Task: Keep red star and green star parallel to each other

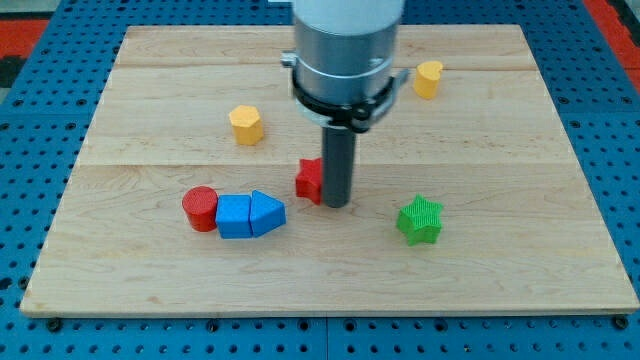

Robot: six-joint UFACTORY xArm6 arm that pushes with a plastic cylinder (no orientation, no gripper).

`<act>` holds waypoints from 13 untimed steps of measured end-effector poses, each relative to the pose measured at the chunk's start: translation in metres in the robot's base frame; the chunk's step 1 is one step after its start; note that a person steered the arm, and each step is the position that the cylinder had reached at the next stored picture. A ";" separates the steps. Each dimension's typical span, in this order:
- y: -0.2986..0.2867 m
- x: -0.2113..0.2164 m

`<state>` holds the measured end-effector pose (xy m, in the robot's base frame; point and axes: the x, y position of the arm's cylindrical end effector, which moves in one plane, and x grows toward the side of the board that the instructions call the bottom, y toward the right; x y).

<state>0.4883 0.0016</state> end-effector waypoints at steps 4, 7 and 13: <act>0.248 -0.015; 0.225 0.093; 0.076 0.038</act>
<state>0.5262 0.0779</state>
